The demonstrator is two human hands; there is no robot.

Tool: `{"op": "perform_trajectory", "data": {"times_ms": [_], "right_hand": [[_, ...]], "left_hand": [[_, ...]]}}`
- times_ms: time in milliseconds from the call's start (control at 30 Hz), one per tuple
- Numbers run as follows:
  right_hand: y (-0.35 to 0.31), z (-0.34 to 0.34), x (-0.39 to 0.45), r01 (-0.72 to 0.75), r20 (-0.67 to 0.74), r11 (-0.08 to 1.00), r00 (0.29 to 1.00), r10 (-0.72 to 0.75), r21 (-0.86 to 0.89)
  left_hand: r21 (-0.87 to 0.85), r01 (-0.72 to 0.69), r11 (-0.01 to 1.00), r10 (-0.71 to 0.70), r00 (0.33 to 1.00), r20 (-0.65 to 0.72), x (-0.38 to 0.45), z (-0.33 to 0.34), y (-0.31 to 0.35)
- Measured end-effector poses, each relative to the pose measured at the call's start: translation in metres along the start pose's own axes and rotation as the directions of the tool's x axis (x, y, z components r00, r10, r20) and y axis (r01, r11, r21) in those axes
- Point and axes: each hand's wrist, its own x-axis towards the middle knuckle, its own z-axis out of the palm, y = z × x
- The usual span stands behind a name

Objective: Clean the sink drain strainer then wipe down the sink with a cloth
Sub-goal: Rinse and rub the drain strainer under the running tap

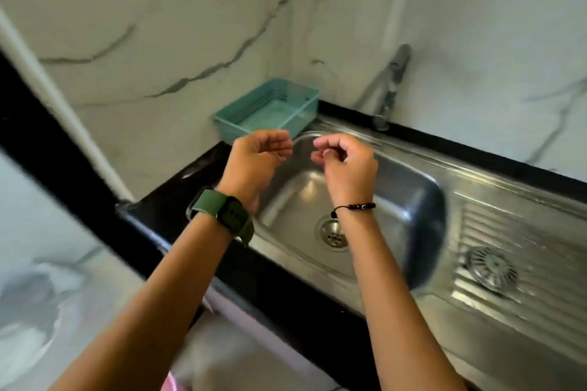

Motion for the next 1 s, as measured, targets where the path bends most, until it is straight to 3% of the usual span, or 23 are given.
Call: {"op": "perform_trajectory", "data": {"times_ms": [267,400,533,633,700,833,933,1000], "right_hand": [[0.024,-0.092,0.000,-0.121,-0.295,0.981,0.953,0.072,-0.150],[0.032,-0.141,-0.012,-0.211,-0.466,0.943,0.882,0.070,-0.258],[0.054,-0.188,-0.030,-0.393,-0.609,0.843,0.786,0.101,-0.367],[0.080,-0.212,-0.032,-0.564,-0.617,0.701,0.754,0.223,-0.436],[0.097,-0.221,-0.027,-0.643,-0.562,0.515,0.759,0.329,-0.567],[0.122,-0.221,-0.015,-0.573,-0.429,0.178,0.753,0.499,-0.800],[0.132,-0.214,-0.006,-0.543,-0.435,0.063,0.732,0.525,-0.837],[0.136,-0.211,0.001,-0.572,-0.457,0.041,0.695,0.555,-0.819]], "left_hand": [[0.022,0.041,0.999,-0.046,0.914,0.403,0.008,0.097,-0.028],[0.036,0.080,0.996,-0.087,0.836,0.542,-0.001,0.134,-0.040],[0.075,0.122,0.990,-0.142,0.754,0.641,-0.015,0.170,-0.050],[0.116,0.156,0.981,-0.192,0.705,0.683,-0.025,0.192,-0.058],[0.147,0.181,0.973,-0.231,0.674,0.702,-0.026,0.201,-0.065],[0.203,0.205,0.957,-0.289,0.656,0.698,-0.015,0.212,-0.076],[0.226,0.211,0.951,-0.310,0.662,0.682,-0.001,0.216,-0.086],[0.230,0.230,0.946,-0.325,0.664,0.673,0.009,0.217,-0.092]]}}
